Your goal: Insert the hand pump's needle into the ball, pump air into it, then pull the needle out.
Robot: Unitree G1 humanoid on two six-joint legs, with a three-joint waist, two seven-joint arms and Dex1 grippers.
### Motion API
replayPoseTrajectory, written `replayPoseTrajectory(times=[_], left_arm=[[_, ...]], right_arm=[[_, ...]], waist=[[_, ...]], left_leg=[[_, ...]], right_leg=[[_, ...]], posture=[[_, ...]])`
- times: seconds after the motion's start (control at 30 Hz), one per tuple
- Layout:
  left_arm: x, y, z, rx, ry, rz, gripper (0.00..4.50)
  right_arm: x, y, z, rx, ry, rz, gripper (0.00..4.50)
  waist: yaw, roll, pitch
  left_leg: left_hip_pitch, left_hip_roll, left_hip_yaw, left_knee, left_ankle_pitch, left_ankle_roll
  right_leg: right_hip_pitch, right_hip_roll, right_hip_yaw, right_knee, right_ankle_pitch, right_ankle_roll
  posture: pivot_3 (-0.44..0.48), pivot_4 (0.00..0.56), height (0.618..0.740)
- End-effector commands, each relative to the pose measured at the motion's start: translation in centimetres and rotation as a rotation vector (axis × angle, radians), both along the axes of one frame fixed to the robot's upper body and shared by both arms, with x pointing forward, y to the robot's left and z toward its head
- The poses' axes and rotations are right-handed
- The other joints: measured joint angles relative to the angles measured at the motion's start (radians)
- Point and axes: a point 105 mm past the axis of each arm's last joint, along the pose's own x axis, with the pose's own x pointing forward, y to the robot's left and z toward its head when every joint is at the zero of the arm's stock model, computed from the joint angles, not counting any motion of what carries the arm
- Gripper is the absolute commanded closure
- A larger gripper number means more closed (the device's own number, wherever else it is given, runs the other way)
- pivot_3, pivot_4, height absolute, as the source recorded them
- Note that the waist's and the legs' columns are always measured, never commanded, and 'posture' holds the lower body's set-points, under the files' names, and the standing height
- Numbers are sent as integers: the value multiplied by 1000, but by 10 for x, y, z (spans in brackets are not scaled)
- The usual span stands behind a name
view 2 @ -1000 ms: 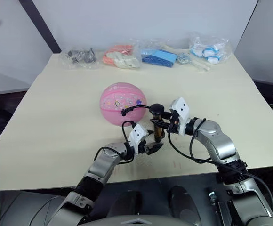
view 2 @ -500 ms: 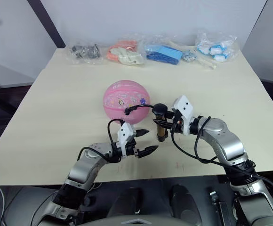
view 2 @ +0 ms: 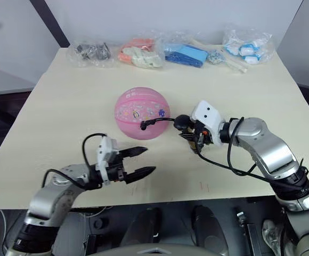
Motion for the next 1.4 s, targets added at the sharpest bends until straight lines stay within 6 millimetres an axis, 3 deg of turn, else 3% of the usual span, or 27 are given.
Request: replayPoseTrajectory(times=[0.03, 0.2, 0.3, 0.57, 0.9, 1.1, 1.13, 1.2, 1.23, 1.27, 1.3, 1.4], left_arm=[[-5, 9, 20, -45, -70, 35, 32], [-17, 24, 28, -98, -102, 27, 32], [-23, 47, 31, -113, -84, 2, 32], [-20, 75, 30, -86, -80, 23, 32], [-10, 82, 36, -52, -110, 50, 32], [-5, 81, 43, -49, -123, 49, 32], [-4, 80, 44, -47, -125, 49, 32], [-3, 80, 45, -44, -127, 49, 32], [-2, 80, 46, -43, -128, 49, 32], [-1, 81, 47, -42, -129, 51, 32], [0, 81, 48, -41, -131, 52, 32], [1, 83, 50, -38, -133, 55, 32]], right_arm=[[-5, 6, 10, -104, -60, 52, 3492], [-6, 12, 8, -202, -56, 104, 3492], [-6, 14, -2, -327, -45, 154, 3492], [2, 15, -25, -495, -13, 170, 3492], [13, 20, -63, -593, 41, 183, 3492], [15, 21, -73, -563, 96, 174, 3492], [17, 20, -73, -551, 96, 164, 2464], [19, 20, -68, -524, 78, 156, 1609], [20, 23, -64, -492, 62, 149, 798], [19, 25, -59, -450, 61, 143, 626], [16, 25, -54, -420, 59, 147, 173], [11, 26, -41, -348, 38, 155, 25]], waist=[[0, 0, 0], [1, 0, 0], [2, 0, 0], [3, 0, 0], [10, -2, -1], [23, -2, -1], [25, -2, -1], [24, -1, 0], [24, -1, 0], [22, -1, 0], [21, -1, 0], [17, -1, 0]], left_leg=[[-4, 0, -1, 2, 0, 0], [-11, 0, 0, 4, 0, -1], [-10, -1, 0, 5, 0, -1], [-10, -1, 0, 7, 0, -1], [-10, -2, 0, 13, 1, -1], [-10, -6, 0, 20, 1, -1], [-9, -6, -1, 20, 1, -1], [-9, -6, -1, 21, 1, -1], [-10, -7, -1, 21, 1, -1], [-10, -7, -1, 20, 1, -1], [-10, -7, 0, 20, 1, -1], [-10, -9, -1, 19, 1, -1]], right_leg=[[-3, 0, -1, 1, 1, -1], [-10, -1, 0, 2, 3, -4], [-10, -2, -1, 3, 3, -4], [-8, -1, -2, 3, 3, -3], [-5, -6, -3, 4, 5, 0], [-1, -9, -2, 4, 6, 1], [0, -9, -3, 4, 6, 1], [0, -10, -4, 4, 6, 2], [0, -10, -3, 4, 8, 4], [-1, -10, -3, 4, 8, 5], [-1, -10, -3, 4, 9, 5], [-3, -8, -3, 7, 9, 5]], posture=[[0, 150, 740], [0, 150, 740], [0, 150, 740], [0, 150, 740], [0, 150, 740], [0, 150, 740], [0, 150, 740], [0, 150, 740], [0, 150, 740], [0, 150, 740], [0, 150, 740], [0, 150, 740]])
